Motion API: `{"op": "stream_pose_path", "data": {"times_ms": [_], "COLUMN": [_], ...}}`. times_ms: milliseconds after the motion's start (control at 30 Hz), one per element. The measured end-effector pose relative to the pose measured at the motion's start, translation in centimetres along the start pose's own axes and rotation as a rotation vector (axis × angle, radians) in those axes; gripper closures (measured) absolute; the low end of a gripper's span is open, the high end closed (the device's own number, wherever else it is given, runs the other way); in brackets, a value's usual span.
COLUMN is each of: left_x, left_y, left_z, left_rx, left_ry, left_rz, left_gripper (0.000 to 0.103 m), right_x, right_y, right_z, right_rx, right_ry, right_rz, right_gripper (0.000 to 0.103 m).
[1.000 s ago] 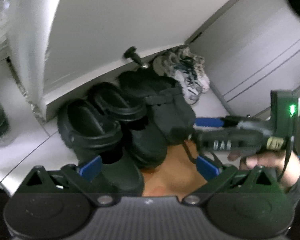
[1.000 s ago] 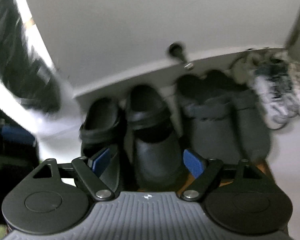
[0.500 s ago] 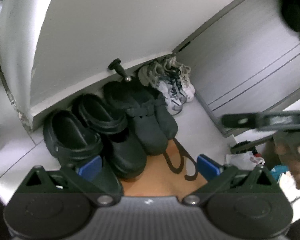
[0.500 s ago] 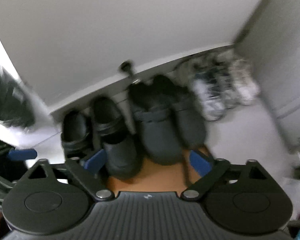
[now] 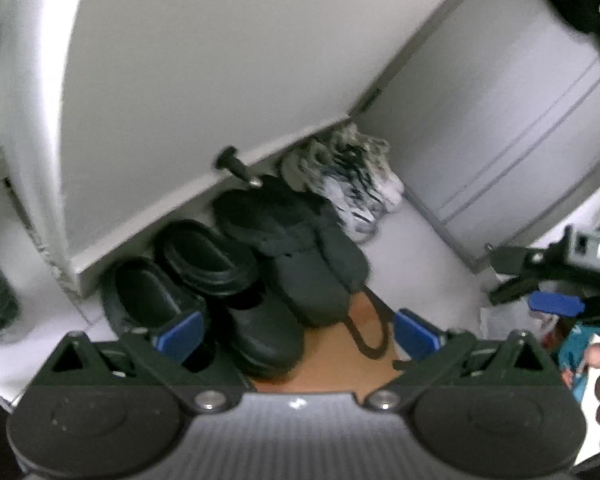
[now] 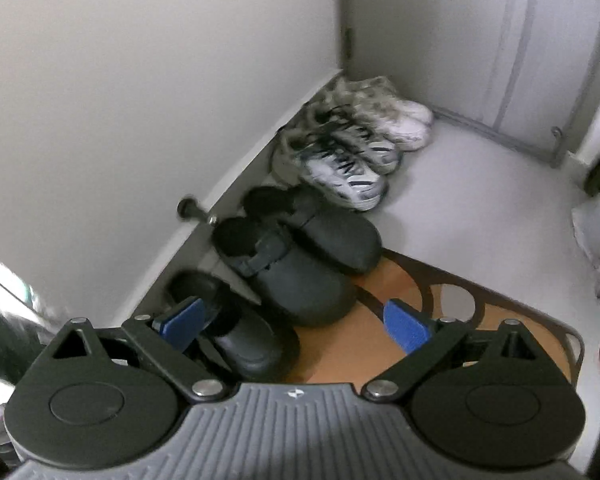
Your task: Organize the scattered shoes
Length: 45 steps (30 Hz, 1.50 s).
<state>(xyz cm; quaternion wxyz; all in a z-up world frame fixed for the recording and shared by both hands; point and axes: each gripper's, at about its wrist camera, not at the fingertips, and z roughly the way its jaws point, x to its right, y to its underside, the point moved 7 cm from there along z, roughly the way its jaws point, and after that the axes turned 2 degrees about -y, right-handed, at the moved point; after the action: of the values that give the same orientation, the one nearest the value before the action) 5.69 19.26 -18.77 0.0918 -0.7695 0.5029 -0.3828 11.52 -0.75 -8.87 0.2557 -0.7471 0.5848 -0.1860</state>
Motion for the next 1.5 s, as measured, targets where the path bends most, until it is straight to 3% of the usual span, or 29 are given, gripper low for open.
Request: {"op": "stream_pose_path", "data": {"times_ms": [33, 100, 200, 267, 433, 667, 800, 967, 1200, 1500], "left_x": [0.2, 1.0, 2.7, 3.5, 5.2, 6.5, 7.3, 8.5, 9.6, 8.8], "left_y": [-0.2, -0.6, -1.2, -1.7, -3.1, -4.9, -4.0, -2.2, -0.1, 0.4], "left_z": [-0.2, -1.0, -2.4, -3.9, -7.5, -10.2, -11.0, -11.2, -10.5, -10.2], "left_rx": [0.003, 0.01, 0.003, -0.003, 0.019, 0.017, 0.001, -0.022, -0.029, 0.013], "left_ry": [-0.009, -0.023, -0.026, -0.025, -0.055, -0.118, -0.144, -0.142, -0.198, -0.238], "left_rz": [-0.007, 0.008, 0.086, 0.079, 0.096, 0.033, 0.043, 0.041, 0.086, 0.085], "left_gripper": [0.0, 0.0, 0.0, 0.0, 0.0, 0.0, 0.0, 0.0, 0.0, 0.0], "right_x": [-0.7, -1.1, -0.3, 0.6, 2.2, 4.3, 4.4, 6.4, 5.5, 3.3], "right_y": [0.6, 1.0, 0.5, -0.1, -0.2, 1.1, 1.9, 3.4, 3.8, 4.8], "right_z": [0.0, 0.0, -1.3, -2.5, -4.8, -6.6, -6.7, -6.5, -7.3, -8.4], "right_rx": [-0.017, -0.037, -0.008, 0.031, 0.098, 0.129, 0.087, 0.025, 0.01, 0.002], "right_ry": [0.032, 0.013, -0.027, -0.027, 0.034, 0.128, 0.142, 0.226, 0.272, 0.219], "right_rz": [-0.083, -0.104, -0.013, 0.074, 0.201, 0.315, 0.348, 0.467, 0.365, 0.208], "right_gripper": [0.003, 0.003, 0.003, 0.003, 0.003, 0.003, 0.003, 0.003, 0.003, 0.003]}}
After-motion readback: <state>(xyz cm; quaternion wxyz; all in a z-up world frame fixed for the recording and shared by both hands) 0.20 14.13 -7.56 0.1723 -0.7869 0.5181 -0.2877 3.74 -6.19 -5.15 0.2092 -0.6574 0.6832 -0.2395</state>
